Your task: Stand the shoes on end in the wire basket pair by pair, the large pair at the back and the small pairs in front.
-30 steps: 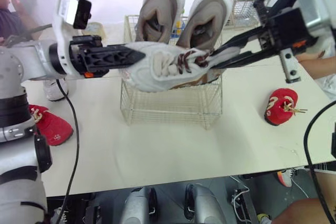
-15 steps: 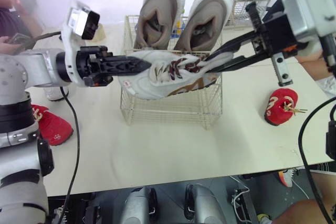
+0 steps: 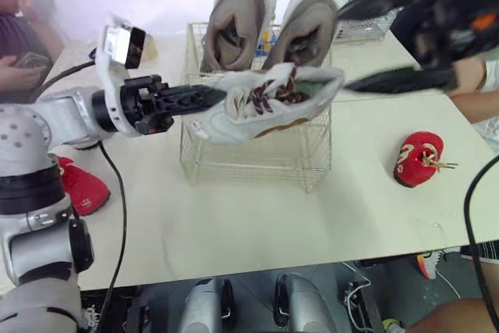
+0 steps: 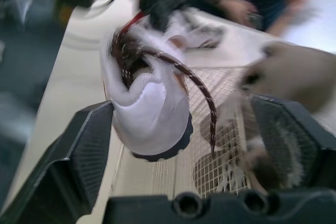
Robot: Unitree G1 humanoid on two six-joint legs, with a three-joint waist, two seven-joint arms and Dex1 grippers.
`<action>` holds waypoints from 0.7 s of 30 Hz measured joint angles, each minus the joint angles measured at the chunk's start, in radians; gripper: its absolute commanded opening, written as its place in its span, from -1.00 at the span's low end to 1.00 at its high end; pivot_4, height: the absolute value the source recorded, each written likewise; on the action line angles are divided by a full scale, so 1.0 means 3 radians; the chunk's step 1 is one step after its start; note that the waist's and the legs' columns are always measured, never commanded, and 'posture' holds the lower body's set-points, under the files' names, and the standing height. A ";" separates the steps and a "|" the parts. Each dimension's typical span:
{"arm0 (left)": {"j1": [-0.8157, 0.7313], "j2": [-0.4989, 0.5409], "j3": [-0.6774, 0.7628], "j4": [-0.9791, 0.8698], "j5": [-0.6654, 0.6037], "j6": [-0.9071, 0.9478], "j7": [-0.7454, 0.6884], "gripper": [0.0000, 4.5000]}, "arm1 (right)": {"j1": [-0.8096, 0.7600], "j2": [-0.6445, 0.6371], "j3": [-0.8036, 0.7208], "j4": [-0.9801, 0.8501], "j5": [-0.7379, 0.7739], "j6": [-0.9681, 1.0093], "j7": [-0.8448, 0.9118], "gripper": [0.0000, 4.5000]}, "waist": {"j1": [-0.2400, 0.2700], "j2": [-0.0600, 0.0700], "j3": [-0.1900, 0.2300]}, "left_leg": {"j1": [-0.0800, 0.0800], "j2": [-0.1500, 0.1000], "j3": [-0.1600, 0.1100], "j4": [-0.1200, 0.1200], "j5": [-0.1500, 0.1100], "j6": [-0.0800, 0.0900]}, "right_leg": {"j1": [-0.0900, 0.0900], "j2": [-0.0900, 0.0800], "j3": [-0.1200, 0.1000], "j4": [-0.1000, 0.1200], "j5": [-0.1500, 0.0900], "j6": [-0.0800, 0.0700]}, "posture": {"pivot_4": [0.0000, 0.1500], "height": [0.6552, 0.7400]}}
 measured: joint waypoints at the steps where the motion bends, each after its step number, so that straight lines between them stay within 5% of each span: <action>1: 0.0033 -0.0023 0.0016 -0.0025 -0.0015 -0.0047 0.0035 -0.81 | 0.0019 0.0001 -0.0128 0.0053 0.0064 0.0141 -0.0122 0.97 | -0.0002 0.0000 0.0000 | 0.0000 0.0000 0.0001 0.0000 0.0000 0.0000 | 0.0000 0.0000 0.0000 0.0000 0.0000 0.0000 | 1.00 1.00; 6: 0.0164 -0.0271 0.0139 -0.0207 -0.0057 -0.0387 0.0376 -0.81 | 0.0411 0.0399 -0.1358 0.0220 0.0639 0.1359 -0.1206 0.97 | 0.0001 -0.0003 -0.0002 | 0.0002 -0.0001 0.0001 0.0000 0.0000 0.0000 | 0.0001 -0.0002 0.0000 0.0003 0.0001 -0.0001 | 1.00 1.00; 12: 0.0123 -0.0673 0.0139 -0.0285 -0.0129 -0.0834 0.0749 -0.81 | 0.1235 0.1523 -0.2473 -0.0435 0.1273 0.2225 -0.2302 0.97 | 0.0037 -0.0001 -0.0003 | 0.0005 -0.0001 0.0003 0.0000 0.0000 0.0001 | 0.0002 0.0000 0.0002 0.0007 0.0001 -0.0001 | 1.00 1.00; 21: 0.0019 -0.0782 0.0058 -0.0275 -0.0193 -0.1006 0.0836 -0.81 | 0.1502 0.2383 -0.2264 -0.0945 0.2622 0.1542 -0.3825 0.97 | 0.0048 0.0002 -0.0003 | 0.0006 -0.0003 0.0003 -0.0001 0.0000 0.0001 | 0.0003 0.0003 0.0002 0.0008 0.0000 0.0000 | 1.00 1.00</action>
